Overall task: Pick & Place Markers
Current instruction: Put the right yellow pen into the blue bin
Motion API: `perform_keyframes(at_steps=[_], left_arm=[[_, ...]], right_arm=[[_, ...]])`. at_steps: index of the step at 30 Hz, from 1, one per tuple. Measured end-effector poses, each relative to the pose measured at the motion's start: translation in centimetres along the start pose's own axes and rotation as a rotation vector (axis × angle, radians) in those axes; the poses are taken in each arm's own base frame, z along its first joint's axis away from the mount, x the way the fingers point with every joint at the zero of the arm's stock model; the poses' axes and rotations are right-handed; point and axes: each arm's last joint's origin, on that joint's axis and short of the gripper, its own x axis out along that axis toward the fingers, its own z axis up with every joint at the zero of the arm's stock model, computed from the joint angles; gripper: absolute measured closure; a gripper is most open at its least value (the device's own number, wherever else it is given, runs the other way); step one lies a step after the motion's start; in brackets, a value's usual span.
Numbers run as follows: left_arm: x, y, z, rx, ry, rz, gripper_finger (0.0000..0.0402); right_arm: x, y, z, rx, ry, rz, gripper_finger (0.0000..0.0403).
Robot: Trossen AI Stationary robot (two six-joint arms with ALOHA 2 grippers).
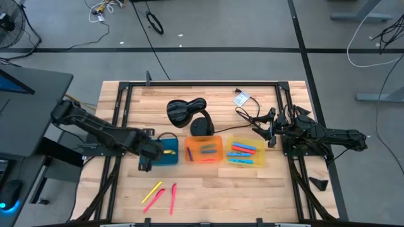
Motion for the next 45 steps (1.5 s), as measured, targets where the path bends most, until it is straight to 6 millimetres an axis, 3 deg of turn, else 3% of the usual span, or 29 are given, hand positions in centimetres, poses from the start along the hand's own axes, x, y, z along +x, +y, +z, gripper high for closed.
perform_keyframes(at_steps=[11,22,33,45], left_arm=[[1.0,2.4,-1.5,0.011,-0.015,0.037,0.0376],[3.6,2.3,-2.3,0.0,-0.05,0.046,0.0372],[4.5,2.4,-2.4,-0.009,-0.089,0.064,0.0368],[4.6,2.6,-2.3,-0.026,-0.079,0.027,0.031]], right_arm=[[0.0,0.0,0.0,0.0,0.0,0.0,0.0144],[0.0,0.0,0.0,0.0,0.0,0.0,0.0144],[0.0,0.0,0.0,0.0,0.001,0.0,0.0144],[0.0,0.0,0.0,0.0,0.0,0.0,0.0144]])
